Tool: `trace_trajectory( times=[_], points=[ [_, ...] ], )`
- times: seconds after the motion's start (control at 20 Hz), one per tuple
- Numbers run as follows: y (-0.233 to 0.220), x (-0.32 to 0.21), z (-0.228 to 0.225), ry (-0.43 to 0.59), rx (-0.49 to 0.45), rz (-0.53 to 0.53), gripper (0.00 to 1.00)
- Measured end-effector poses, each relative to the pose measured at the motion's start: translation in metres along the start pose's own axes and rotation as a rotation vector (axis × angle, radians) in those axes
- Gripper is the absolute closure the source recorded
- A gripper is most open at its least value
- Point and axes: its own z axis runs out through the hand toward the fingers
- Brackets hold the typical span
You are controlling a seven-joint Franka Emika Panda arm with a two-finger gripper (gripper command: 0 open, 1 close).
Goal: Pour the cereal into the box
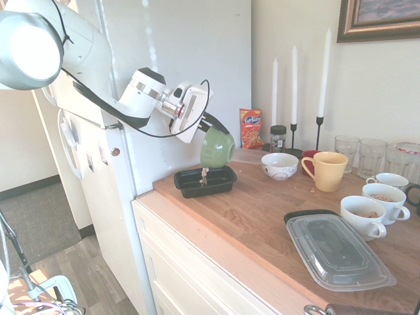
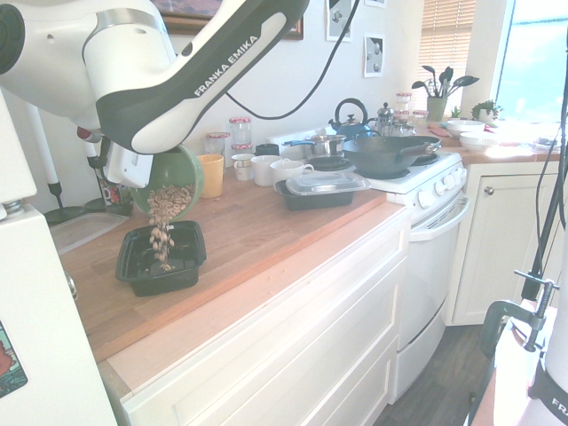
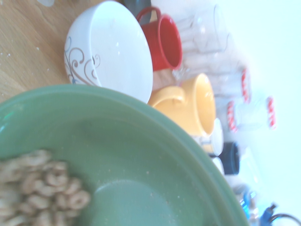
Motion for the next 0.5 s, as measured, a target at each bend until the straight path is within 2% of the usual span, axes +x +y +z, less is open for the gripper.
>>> trace_trajectory(
  times=[0.5],
  points=[
    [-0.011,-0.019,0.001,0.103,-0.002,-0.039,1.0]
  ],
)
